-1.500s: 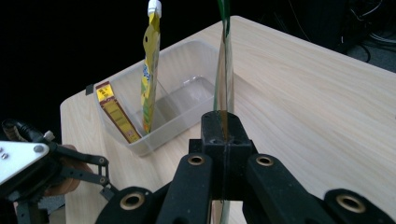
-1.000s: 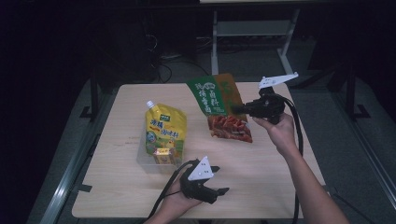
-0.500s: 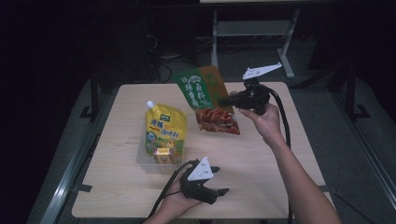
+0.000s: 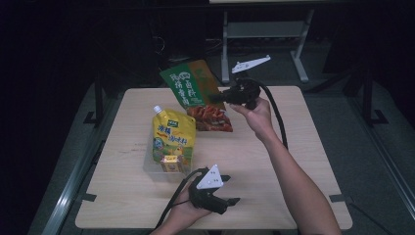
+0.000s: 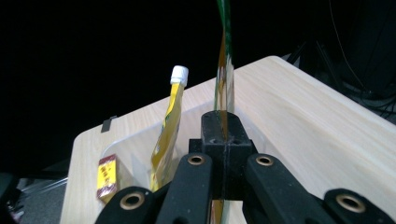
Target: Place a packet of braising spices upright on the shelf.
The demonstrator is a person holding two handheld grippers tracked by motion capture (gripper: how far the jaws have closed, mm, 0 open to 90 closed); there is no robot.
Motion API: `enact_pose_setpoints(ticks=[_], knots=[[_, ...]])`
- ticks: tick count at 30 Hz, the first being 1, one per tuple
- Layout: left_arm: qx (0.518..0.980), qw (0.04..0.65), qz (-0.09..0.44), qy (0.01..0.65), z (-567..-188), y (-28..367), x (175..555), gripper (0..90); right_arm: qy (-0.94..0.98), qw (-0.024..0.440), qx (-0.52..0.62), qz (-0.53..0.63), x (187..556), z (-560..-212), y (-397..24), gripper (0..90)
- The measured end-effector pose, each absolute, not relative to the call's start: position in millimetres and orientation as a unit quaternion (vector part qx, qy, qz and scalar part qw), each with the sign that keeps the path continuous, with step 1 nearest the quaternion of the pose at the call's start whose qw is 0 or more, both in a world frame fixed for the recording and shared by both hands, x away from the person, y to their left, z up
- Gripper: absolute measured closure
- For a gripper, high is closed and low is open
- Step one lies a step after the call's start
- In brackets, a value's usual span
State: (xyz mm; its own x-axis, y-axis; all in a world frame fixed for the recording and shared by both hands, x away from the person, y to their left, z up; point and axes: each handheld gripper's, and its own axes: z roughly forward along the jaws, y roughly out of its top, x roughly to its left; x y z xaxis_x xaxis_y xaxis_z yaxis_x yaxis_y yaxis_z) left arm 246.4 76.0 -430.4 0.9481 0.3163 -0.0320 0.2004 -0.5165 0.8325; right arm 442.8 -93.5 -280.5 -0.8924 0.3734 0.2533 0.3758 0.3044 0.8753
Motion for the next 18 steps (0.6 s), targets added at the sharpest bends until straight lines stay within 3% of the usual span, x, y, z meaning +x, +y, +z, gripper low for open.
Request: enact_pose_setpoints(ticks=[18], knots=[[0.865,0.474,0.057,0.152,-430,78,245,27.1,-0.807,0.035,-0.23,-0.543,476,-304,-39,89.8]])
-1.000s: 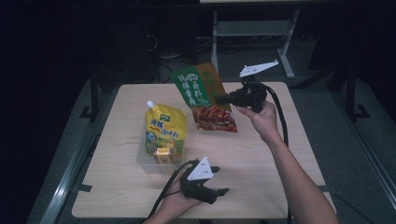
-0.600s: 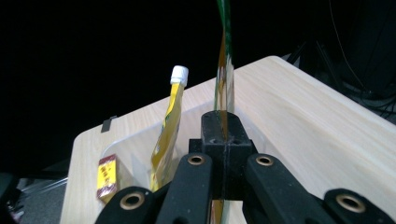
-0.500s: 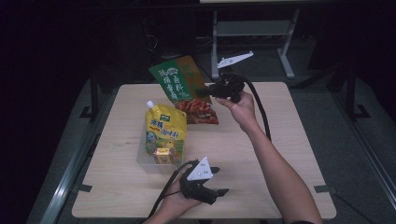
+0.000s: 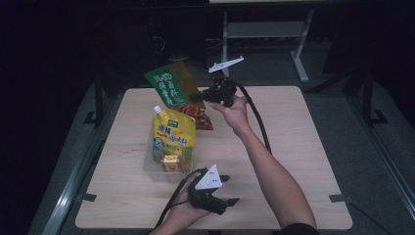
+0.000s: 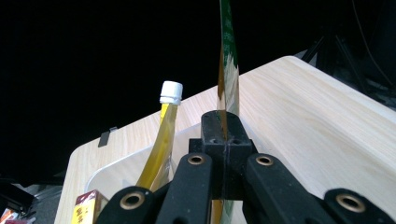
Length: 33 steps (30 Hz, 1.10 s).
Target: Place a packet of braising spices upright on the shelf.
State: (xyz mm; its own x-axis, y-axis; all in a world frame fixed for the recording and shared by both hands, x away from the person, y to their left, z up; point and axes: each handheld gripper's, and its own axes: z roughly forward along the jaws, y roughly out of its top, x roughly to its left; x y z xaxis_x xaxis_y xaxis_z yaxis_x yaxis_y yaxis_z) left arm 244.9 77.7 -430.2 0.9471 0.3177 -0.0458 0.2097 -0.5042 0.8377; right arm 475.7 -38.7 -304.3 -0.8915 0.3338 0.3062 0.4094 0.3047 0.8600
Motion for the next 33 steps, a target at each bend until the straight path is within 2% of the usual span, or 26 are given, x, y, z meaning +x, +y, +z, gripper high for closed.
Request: enact_pose_setpoints(ticks=[22,33], knots=[[0.868,0.472,0.057,0.147,-431,77,245,27.1,-0.831,0.064,-0.226,-0.504,482,-347,-1,89.6],[0.866,0.473,0.059,0.15,-430,80,246,27.2,-0.848,0.051,-0.226,-0.477,481,-343,-1,87.5]])
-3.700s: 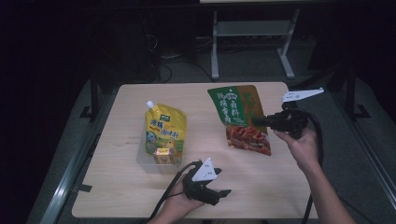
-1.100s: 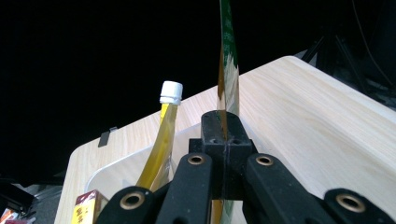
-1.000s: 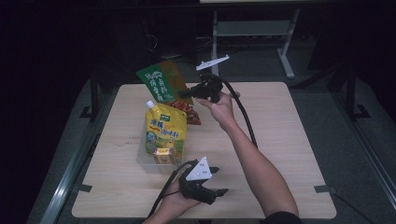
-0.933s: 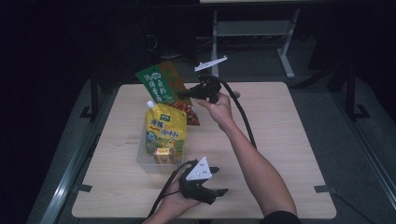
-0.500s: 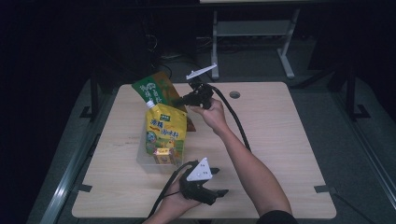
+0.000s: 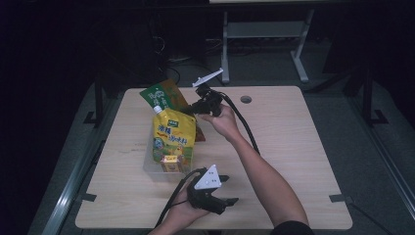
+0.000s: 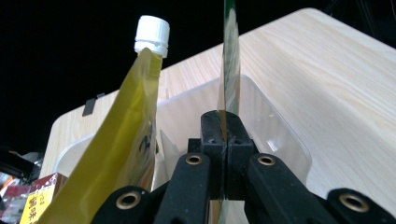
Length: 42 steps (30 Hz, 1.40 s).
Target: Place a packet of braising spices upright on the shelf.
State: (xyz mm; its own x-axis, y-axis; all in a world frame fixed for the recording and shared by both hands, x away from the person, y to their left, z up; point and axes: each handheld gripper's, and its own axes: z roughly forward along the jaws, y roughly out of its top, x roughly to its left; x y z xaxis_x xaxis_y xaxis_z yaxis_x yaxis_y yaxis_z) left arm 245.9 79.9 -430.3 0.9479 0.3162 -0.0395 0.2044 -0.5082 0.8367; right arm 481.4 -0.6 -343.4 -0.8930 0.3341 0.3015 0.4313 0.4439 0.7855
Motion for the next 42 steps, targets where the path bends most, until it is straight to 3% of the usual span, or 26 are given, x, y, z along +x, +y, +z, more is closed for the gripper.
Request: enact_pose_setpoints(ticks=[9,11,17,20,24,30,36,42], knots=[[0.866,0.473,0.057,0.152,-431,80,246,27.1,-0.868,0.062,-0.242,-0.43,494,-340,1,79.3],[0.864,0.476,0.057,0.154,-431,80,246,27.2,-0.867,0.076,-0.247,-0.427,499,-340,3,74.0],[0.865,0.475,0.06,0.153,-430,81,247,27.2,-0.877,0.074,-0.253,-0.402,512,-337,13,71.3],[0.865,0.474,0.06,0.153,-430,81,247,27.1,-0.882,0.07,-0.264,-0.385,516,-336,18,76.0],[0.865,0.474,0.06,0.153,-430,82,247,27.1,-0.884,0.061,-0.267,-0.38,515,-336,20,88.7],[0.863,0.477,0.06,0.155,-430,83,247,27.1,-0.863,0.075,-0.261,-0.426,505,-336,17,89.5],[0.863,0.476,0.058,0.156,-430,83,246,27.1,-0.851,0.051,-0.243,-0.462,495,-330,21,89.6],[0.864,0.476,0.056,0.153,-429,83,247,27.1,-0.833,0.057,-0.228,-0.501,496,-335,22,89.6]])
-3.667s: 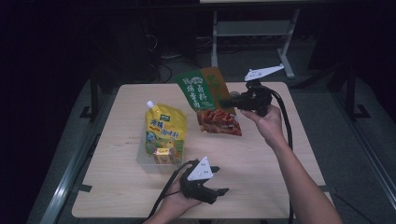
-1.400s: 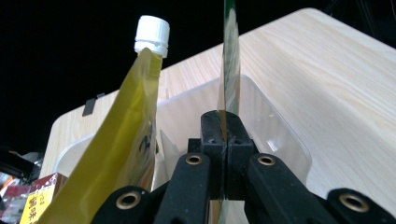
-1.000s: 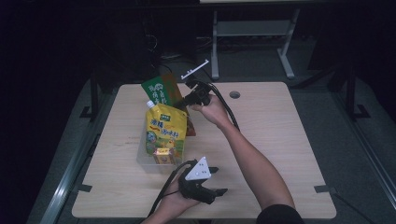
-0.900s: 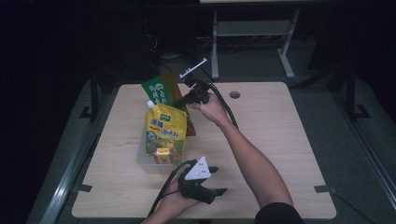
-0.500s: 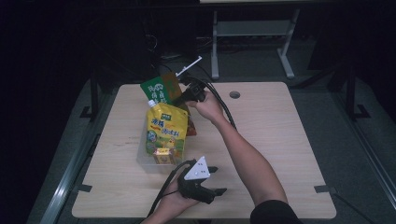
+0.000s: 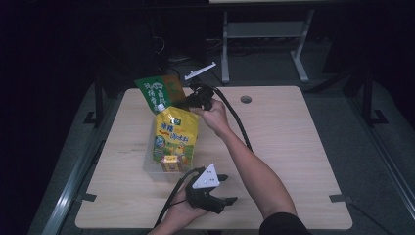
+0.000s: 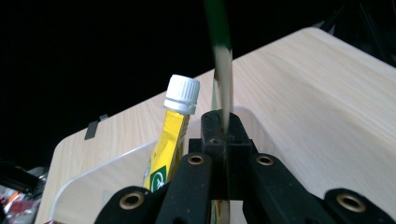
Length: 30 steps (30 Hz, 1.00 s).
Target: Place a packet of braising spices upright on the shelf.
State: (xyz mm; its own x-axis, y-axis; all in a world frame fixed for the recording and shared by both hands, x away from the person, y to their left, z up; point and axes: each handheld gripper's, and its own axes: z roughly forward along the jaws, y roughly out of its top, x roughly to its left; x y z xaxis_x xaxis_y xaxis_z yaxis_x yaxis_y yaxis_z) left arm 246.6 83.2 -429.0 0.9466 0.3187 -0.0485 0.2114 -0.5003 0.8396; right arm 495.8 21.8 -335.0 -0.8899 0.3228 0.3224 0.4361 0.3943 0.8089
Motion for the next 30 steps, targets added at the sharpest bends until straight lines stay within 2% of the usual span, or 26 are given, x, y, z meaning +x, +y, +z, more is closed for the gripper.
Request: enact_pose_setpoints(ticks=[8,30], knots=[[0.864,0.476,0.056,0.155,-430,84,247,27.1,-0.816,0.077,-0.232,-0.523,501,-356,21,89.6],[0.861,0.478,0.062,0.16,-429,86,248,27.1,-0.824,0.055,-0.255,-0.503,498,-391,-1,88.5]])
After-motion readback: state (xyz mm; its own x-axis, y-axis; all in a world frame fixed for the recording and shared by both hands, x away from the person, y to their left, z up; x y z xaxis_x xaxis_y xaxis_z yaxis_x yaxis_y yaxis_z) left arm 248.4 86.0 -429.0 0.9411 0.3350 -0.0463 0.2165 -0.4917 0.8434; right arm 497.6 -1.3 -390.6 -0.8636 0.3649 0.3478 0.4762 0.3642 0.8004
